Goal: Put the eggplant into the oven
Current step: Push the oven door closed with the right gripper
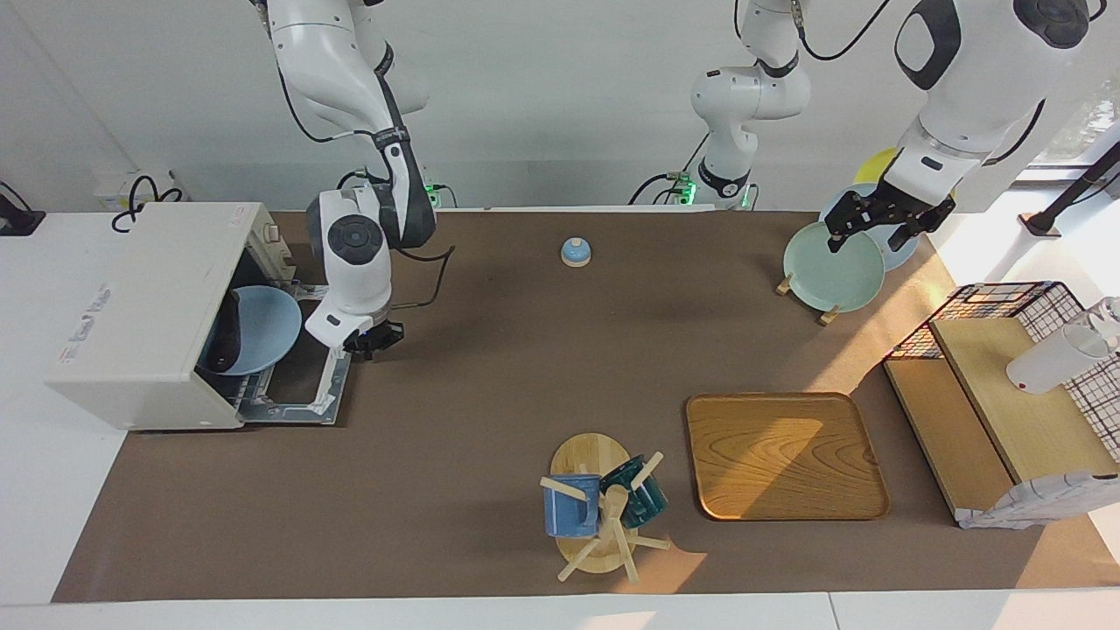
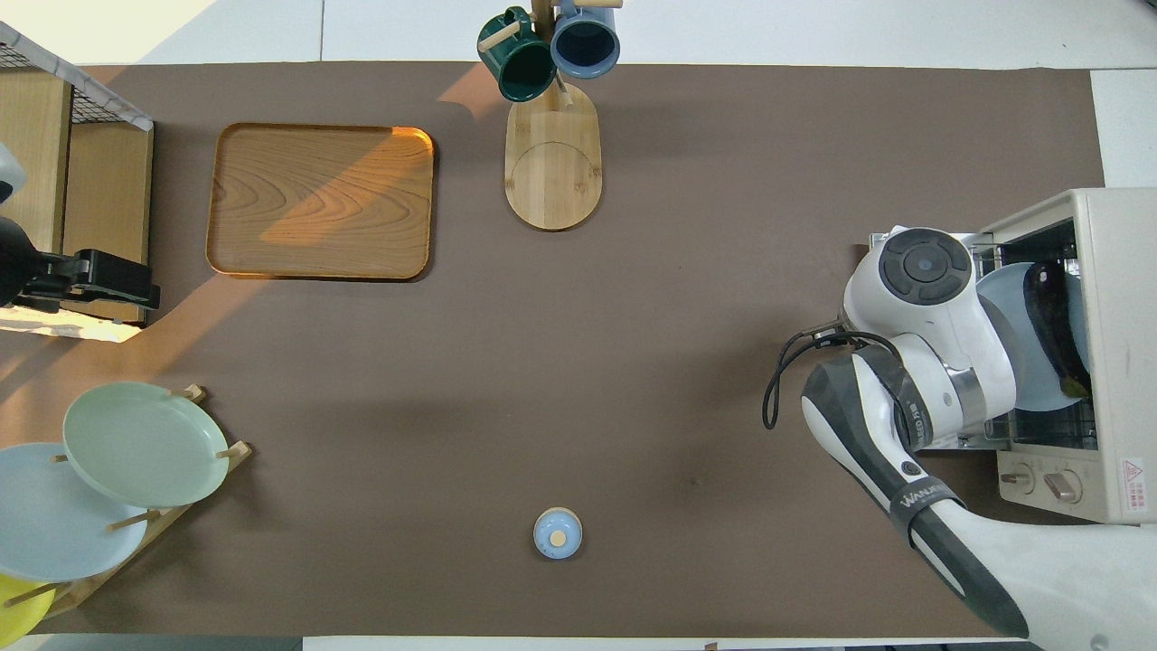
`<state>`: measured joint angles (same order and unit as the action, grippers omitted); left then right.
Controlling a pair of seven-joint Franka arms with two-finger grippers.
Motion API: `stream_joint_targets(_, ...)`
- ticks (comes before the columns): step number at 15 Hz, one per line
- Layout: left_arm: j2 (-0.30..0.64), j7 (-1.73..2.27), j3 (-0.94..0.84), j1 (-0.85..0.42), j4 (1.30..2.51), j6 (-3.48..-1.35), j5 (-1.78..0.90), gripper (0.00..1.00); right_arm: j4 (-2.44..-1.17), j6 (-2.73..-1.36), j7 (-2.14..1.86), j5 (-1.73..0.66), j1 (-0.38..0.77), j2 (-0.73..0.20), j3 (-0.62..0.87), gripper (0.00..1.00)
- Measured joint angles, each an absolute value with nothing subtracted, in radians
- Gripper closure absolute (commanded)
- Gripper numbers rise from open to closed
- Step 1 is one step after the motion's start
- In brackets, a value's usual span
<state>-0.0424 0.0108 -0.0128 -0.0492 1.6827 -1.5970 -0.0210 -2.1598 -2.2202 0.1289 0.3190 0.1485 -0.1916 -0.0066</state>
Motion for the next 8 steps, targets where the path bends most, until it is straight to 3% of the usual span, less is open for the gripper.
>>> stream_joint_targets(8,-0.042,0.011,-0.013,-0.048,1.683,-1.597,-0.021,0.00,-2.170,-2.204,0.123,0.430,0.137,-0.190,0.014,1.00)
